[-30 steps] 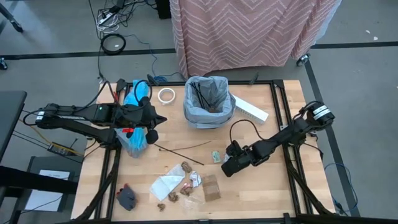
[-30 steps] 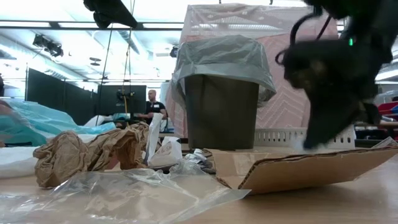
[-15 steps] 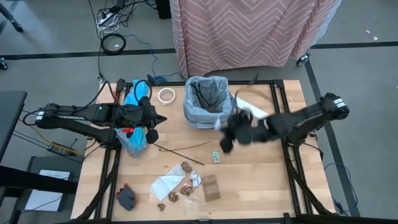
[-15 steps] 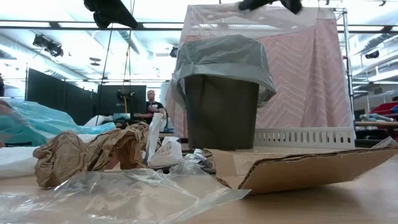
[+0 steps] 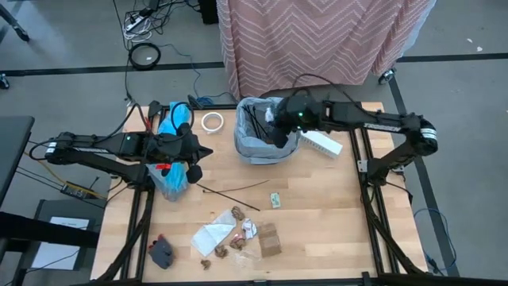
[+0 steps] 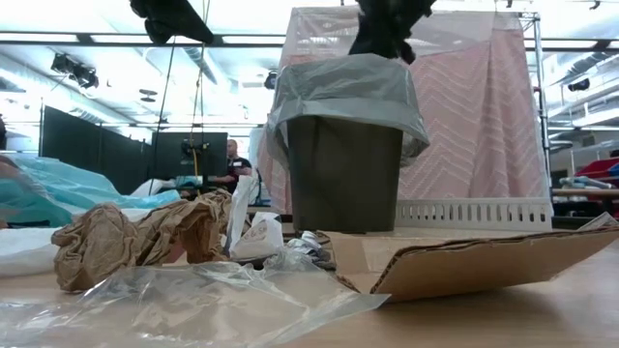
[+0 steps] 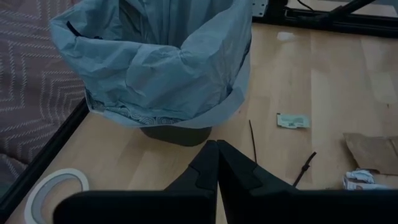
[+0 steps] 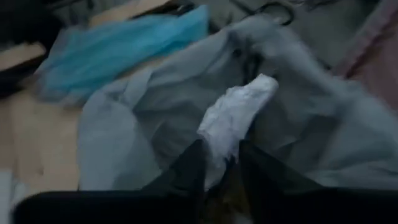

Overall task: Place trash/remove bag and relplace
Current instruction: Put the white paper into the trash bin, then put the stevia packet into the trash bin

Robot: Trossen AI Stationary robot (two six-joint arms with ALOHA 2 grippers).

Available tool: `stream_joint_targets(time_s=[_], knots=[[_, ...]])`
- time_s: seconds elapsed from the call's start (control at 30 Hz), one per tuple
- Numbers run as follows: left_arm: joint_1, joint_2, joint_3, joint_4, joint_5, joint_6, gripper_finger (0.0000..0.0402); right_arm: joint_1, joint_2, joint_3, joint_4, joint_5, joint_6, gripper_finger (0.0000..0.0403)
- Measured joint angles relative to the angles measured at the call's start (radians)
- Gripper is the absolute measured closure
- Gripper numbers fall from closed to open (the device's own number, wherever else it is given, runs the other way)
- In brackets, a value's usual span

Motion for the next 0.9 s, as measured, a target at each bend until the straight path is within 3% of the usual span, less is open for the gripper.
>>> stream_joint_targets(time_s=[0.2,0.33,0.43,0.5,0.67,0.77,0.9], knots=[[0.000,0.000,0.000,-0.001,-0.002,0.000,0.0387,0.052,-0.020,0.000,0.037,-0.067,0.036,0.0230],[0.000,0.000,0.000,-0.002,-0.004,0.004,0.0387,0.150,-0.096,0.021,0.037,-0.172,0.141,0.0222],[0.000,0.000,0.000,-0.004,-0.004,0.001,0.0387,0.309,-0.135,0.024,0.002,-0.223,0.250,0.0227],[0.000,0.000,0.000,-0.004,-0.005,0.003,0.0387,0.435,-0.125,0.021,-0.087,-0.179,0.309,0.0230],[0.000,0.000,0.000,-0.004,-0.016,0.005,0.0387,0.663,-0.018,-0.052,-0.224,0.109,0.443,0.0232],[0.000,0.000,0.000,-0.003,-0.017,0.004,0.0387,0.702,0.085,-0.113,-0.205,0.193,0.491,0.0231],[0.000,0.000,0.000,-0.003,-0.017,0.004,0.0387,0.687,0.232,-0.131,-0.140,0.184,0.494,0.0229]])
